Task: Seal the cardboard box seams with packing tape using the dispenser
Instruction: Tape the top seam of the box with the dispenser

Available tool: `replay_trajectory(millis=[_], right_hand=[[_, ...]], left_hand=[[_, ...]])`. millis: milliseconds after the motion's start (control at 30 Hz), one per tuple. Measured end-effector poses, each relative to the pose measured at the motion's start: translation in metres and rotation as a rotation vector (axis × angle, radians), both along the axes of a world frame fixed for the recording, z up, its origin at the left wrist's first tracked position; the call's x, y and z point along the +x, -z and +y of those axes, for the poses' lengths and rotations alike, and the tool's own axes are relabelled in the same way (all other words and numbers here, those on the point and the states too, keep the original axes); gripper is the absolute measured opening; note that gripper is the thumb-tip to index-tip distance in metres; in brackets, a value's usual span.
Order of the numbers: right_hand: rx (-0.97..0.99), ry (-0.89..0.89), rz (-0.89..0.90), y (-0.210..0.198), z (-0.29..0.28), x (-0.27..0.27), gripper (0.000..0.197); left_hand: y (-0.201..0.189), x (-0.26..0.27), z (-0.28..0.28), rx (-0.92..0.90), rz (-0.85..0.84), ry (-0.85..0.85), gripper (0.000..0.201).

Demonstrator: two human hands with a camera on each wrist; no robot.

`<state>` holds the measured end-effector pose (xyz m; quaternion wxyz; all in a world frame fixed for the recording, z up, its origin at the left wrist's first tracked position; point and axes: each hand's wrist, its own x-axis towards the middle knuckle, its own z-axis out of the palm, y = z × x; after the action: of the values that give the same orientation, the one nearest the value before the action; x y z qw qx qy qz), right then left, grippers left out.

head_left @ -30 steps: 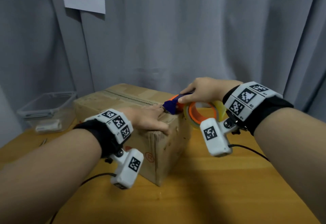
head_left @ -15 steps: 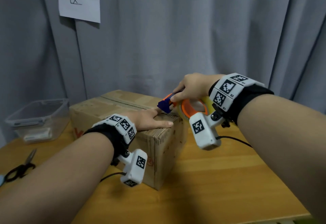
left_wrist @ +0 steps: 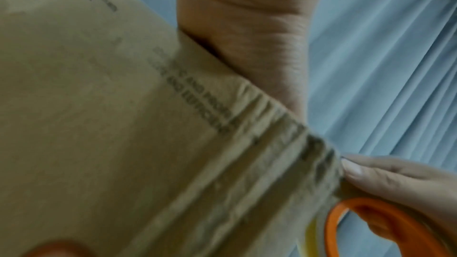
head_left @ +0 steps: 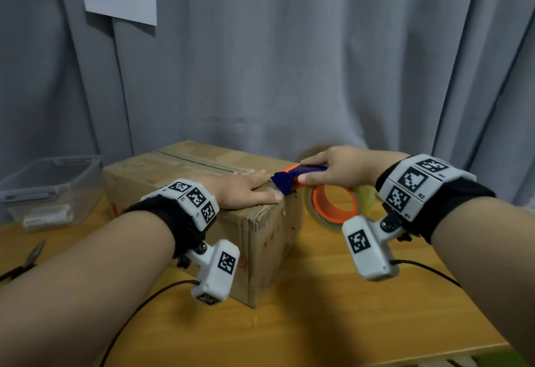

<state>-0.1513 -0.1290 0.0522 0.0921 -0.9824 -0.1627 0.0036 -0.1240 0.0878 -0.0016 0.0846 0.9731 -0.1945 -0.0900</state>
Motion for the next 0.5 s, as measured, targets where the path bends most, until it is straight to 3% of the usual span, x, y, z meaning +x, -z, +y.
replay_trajectory(millis=[133,267,367,500], right_hand=[[-0.053,0.009,-0.01,-0.005,0.005,-0.004,0.058],[-0.055,-0.023,-0.072,-0.024,0.01,-0.018,0.057],[-0.08,-0.025,-0.084,-0.027,0.003,-0.032,0.059],[-0.011,0.014,-0.084,-0.015,-0.02,-0.044,0.057]], left_hand=[[-0.002,-0.002,-0.006,-0.042,0.034,0.013,0.104],[-0.004,-0.008,-0.004,-0.115,0.064,-0.011,0.09],[-0.005,-0.012,-0.005,-0.094,0.08,-0.029,0.099],[-0.009,-0.016,-0.008,-0.032,0.054,-0.067,0.08]])
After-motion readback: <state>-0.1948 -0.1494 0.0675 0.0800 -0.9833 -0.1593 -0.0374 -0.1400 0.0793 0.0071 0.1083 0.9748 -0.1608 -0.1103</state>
